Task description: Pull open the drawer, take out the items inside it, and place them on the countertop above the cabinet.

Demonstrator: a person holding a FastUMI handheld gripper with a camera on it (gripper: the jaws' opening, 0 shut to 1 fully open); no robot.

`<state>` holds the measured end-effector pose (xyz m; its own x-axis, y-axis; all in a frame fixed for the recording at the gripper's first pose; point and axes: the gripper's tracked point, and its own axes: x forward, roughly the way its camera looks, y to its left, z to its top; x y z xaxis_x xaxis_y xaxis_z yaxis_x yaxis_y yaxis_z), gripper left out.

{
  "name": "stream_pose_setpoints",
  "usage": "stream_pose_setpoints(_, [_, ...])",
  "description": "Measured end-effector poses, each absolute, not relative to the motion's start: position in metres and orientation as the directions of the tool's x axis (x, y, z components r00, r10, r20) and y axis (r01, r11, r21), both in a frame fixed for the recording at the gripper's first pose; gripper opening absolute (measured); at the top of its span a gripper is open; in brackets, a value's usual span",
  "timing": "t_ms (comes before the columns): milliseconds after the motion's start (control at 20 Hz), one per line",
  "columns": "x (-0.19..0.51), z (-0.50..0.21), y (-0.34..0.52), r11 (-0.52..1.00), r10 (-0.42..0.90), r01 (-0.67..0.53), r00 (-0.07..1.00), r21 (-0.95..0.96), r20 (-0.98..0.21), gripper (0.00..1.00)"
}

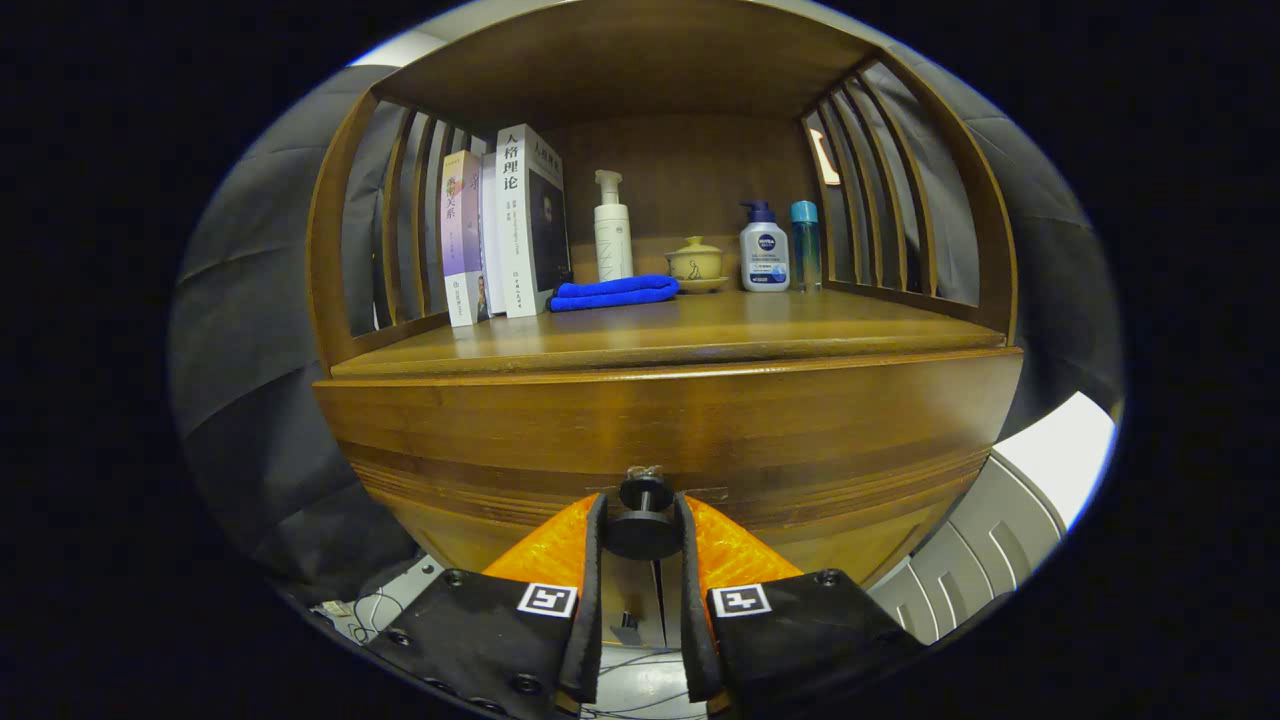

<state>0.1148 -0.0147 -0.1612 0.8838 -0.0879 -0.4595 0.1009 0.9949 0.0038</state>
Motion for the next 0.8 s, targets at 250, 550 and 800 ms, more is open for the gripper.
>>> stream_pose_setpoints(250, [0.083, -0.156, -0.012, 0.995, -0.074, 0.095, 0.881, 0.021, -0.468, 0.35])
stream_pose_setpoints(550, [0.05, -0.152, -0.006, 0.996, -0.072, 0.087, 0.876, 0.01, -0.477, 0.35])
stream_pose_setpoints(800, [0.019, -0.153, -0.002, 0.998, -0.052, 0.057, 0.863, -0.005, -0.502, 0.35])
